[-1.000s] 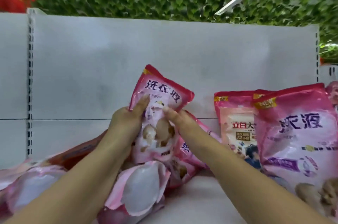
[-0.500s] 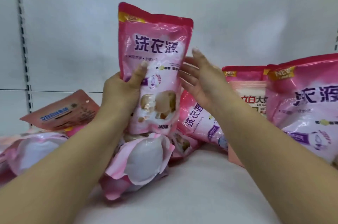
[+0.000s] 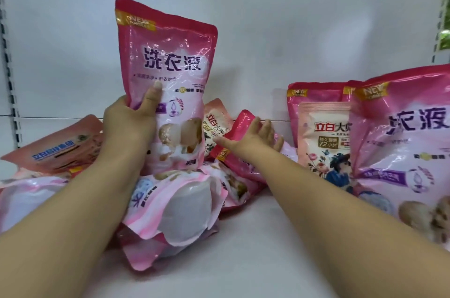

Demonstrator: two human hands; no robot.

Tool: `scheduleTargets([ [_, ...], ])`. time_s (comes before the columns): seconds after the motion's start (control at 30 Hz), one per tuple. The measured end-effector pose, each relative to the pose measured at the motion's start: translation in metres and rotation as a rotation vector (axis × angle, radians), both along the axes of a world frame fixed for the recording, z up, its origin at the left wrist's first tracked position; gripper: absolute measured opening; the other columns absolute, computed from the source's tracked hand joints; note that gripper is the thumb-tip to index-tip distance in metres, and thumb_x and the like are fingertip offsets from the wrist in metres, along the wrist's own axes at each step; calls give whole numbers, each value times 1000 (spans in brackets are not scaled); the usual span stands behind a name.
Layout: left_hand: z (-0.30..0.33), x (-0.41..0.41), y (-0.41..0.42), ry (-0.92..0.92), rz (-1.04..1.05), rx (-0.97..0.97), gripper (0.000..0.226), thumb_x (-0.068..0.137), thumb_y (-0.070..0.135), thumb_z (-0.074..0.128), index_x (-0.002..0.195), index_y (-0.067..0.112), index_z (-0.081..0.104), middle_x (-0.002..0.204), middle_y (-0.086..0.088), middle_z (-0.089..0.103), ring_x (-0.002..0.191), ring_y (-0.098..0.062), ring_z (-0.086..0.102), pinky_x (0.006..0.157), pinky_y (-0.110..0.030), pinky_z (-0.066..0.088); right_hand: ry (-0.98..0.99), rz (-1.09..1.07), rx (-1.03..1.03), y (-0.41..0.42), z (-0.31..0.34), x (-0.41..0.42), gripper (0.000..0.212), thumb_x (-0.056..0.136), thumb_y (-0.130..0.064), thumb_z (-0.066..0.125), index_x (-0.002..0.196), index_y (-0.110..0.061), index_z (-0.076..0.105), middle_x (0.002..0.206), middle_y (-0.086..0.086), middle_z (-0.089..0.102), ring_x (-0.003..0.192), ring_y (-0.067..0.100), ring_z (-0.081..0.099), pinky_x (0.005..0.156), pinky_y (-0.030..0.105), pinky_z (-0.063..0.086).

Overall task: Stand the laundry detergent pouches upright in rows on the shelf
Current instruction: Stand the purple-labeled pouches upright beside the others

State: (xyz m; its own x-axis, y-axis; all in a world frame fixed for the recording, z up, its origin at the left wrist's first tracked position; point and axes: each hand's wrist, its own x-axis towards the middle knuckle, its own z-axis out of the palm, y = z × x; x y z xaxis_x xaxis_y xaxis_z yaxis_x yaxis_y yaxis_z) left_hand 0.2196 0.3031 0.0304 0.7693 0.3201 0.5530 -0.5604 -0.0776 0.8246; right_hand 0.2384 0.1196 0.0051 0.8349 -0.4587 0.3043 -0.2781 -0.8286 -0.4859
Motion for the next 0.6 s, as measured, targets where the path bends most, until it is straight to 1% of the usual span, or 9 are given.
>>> scheduleTargets([
  [0.13,0,-1,-2,-11,-18,-3,34,81,53,55,89,20,54,71,9,55,70,-15,54,71,-26,36,-123,-83,82,-9,4,3,113,69,-73,52,145,-12,-5,153,11,15,140,29,14,111,43,15],
  [0.23,-1,1,-2,-17,-44,-9,33,82,52,55,90,20,55,70,10,54,64,-8,51,70,-27,37,-146,-127,163,-15,5,8,84,75,-67,52,132,-12,29,139,10,42,130,30,35,102,41,25],
  [0.3,-1,2,-2,-18,-36,0,34,81,53,54,90,20,55,69,9,53,63,-9,51,69,-26,37,-202,-124,83,-13,6,10,63,81,-61,50,123,-16,43,131,6,51,124,28,42,98,39,27],
  [0.33,-1,3,-2,-19,-38,1,35,81,53,54,89,20,55,69,10,53,62,-8,50,69,-26,37,-258,-76,44,-11,9,10,55,82,-58,51,120,-18,47,128,4,54,122,26,44,96,37,27],
  [0.4,0,3,-2,-21,-55,-1,34,81,54,54,88,21,55,69,11,53,62,-7,50,70,-27,37,-317,161,87,-4,21,5,44,82,-51,56,113,-19,56,117,1,59,112,22,51,89,31,34],
  [0.43,0,3,-1,-19,-62,-1,34,80,54,55,89,21,55,69,11,53,63,-9,50,70,-27,38,-274,308,120,1,29,1,37,82,-45,60,107,-18,60,106,0,63,101,19,56,81,27,39],
  [0.5,-1,4,-1,-5,-80,-10,35,80,55,55,90,22,55,70,10,54,69,-14,53,72,-27,38,-28,512,31,6,50,-11,21,82,-37,63,97,-21,65,83,-9,61,80,13,56,68,22,43],
  [0.53,-1,5,0,-3,-90,-18,35,79,55,55,91,23,56,71,9,55,74,-17,55,73,-27,39,117,550,-64,7,60,-15,18,83,-35,63,97,-24,64,79,-12,59,77,12,56,69,23,45],
  [0.6,-1,5,1,4,-106,-36,35,79,56,56,91,24,56,75,6,57,80,-21,57,74,-28,41,335,545,-213,9,76,-17,17,82,-35,64,98,-29,64,82,-14,60,78,11,58,73,26,49],
])
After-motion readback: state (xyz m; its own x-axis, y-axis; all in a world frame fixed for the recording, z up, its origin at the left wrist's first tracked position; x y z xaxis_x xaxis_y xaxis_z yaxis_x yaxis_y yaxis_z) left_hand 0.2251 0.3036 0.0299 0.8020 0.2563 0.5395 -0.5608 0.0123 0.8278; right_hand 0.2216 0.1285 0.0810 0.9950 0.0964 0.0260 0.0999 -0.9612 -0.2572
